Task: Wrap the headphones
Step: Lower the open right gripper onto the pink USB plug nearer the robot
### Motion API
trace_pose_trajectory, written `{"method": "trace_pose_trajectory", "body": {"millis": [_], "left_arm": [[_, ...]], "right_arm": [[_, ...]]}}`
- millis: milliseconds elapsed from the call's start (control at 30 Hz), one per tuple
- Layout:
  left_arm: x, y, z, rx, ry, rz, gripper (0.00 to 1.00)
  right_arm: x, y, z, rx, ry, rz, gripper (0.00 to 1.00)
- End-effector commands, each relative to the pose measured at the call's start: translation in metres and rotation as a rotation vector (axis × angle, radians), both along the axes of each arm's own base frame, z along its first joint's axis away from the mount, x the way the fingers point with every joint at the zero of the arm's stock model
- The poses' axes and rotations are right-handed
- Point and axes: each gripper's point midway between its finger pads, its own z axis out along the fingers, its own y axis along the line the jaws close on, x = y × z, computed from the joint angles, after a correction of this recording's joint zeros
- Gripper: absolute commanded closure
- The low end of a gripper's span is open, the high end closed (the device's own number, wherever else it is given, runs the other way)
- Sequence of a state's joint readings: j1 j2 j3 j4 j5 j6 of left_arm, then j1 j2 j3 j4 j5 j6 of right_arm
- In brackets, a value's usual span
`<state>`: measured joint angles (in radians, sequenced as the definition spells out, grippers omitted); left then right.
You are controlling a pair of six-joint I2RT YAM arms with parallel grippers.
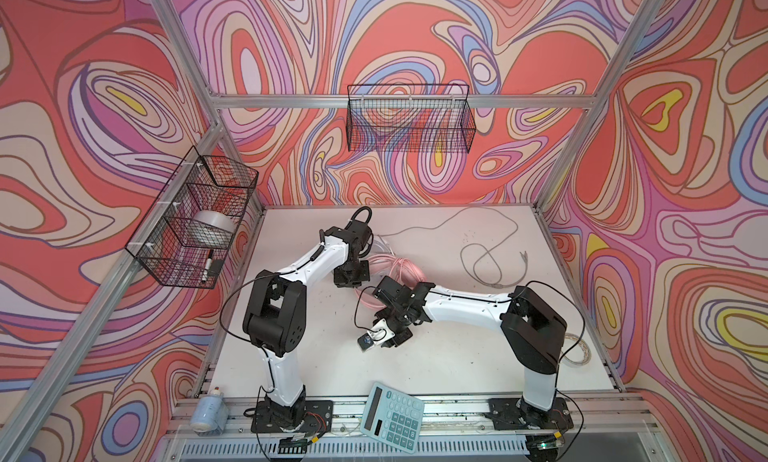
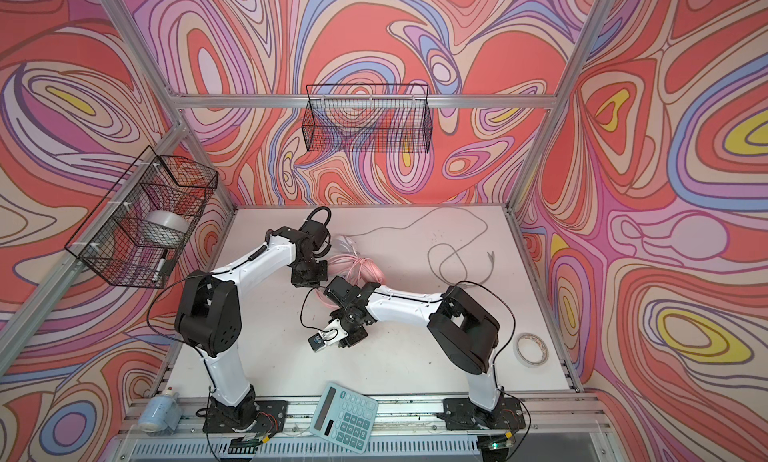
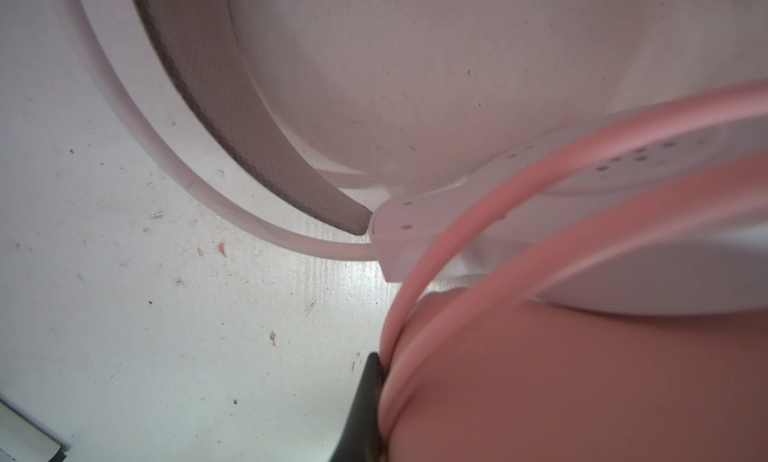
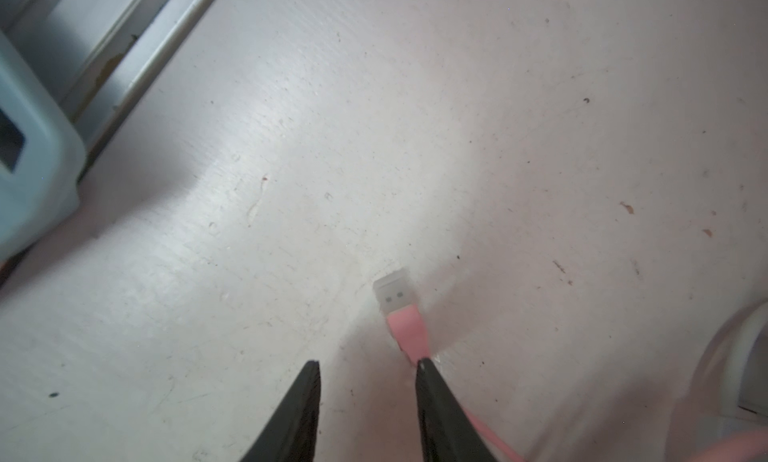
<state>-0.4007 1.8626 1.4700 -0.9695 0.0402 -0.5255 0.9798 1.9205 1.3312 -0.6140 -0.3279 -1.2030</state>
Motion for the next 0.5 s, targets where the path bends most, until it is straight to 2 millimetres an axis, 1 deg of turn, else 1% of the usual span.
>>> {"method": "trace_pose_trajectory", "body": {"millis": [0,167,300,467], "left_arm": [[-0.007,-0.001,-0.011,0.011,0.046,-0.012,1.0],[-0.007,0.0,-0.011,0.014,0.047,-0.016,1.0],[-0.007,0.0,-0.011,0.015,0.048,-0.016,1.0],[-0.008,0.0,-0.009,0.016,0.046,-0.014,1.0]], "right_arm": [[0.008,0.009,-0.006,-0.017,-0.046,0.021,0.59],[0.013,0.013,-0.015,-0.044,-0.043,0.018,0.58],[0.018,0.012,-0.025,-0.085,-0.048,0.013,0.58],[0.021,0.012,-0.03,-0.127,-0.039,0.008,0.58]]}}
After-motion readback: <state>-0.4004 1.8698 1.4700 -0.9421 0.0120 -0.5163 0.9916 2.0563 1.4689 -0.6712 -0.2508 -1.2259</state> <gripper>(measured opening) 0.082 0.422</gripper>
